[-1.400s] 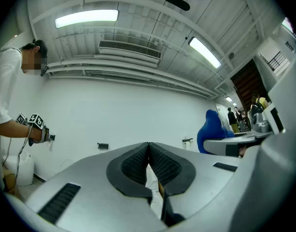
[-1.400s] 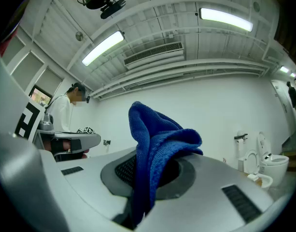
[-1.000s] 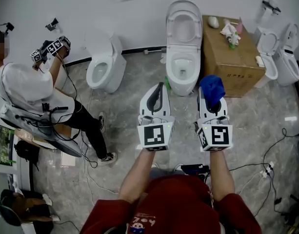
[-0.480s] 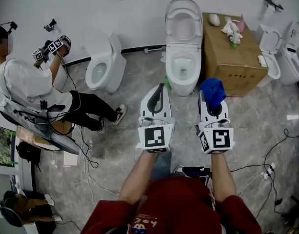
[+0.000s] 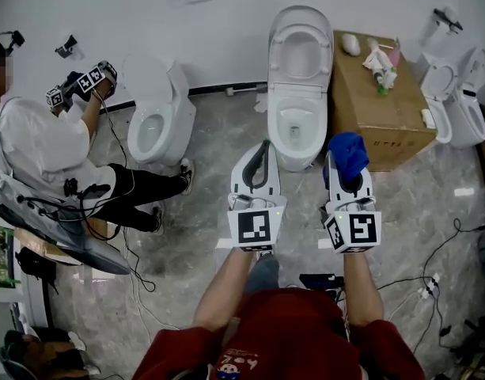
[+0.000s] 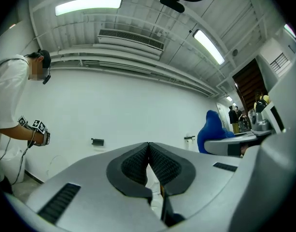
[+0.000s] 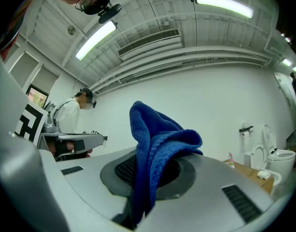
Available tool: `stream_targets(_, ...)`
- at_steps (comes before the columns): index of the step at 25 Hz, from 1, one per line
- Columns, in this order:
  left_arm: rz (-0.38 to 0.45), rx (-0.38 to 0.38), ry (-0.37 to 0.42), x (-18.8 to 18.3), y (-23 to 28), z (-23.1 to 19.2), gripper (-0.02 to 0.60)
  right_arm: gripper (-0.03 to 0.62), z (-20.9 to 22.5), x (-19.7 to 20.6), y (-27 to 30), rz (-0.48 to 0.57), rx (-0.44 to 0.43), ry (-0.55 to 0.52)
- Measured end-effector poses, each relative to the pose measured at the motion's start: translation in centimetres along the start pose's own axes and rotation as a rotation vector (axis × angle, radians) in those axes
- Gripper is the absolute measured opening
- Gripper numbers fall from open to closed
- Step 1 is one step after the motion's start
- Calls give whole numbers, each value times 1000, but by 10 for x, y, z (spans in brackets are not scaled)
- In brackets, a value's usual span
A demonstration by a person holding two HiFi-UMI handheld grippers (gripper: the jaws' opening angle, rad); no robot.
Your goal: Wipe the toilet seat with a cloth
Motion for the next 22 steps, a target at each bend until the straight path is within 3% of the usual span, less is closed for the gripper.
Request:
stream_targets(9, -1, 33, -41, 17, 81, -94, 15, 54, -22, 4, 115, -24, 46, -29)
stream_targets(22, -16, 40, -8, 42, 163, -119, 17, 54, 21, 15, 191, -4, 75, -8)
Point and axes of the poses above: the fingertips, and each gripper's own axes: y forward along the fingers, z to its right, x out of its underside, the point moved 3 cm from there along -y, backward along the fingers, and after that the axes turned 4 degrees about -z, right-handed, at the moved point
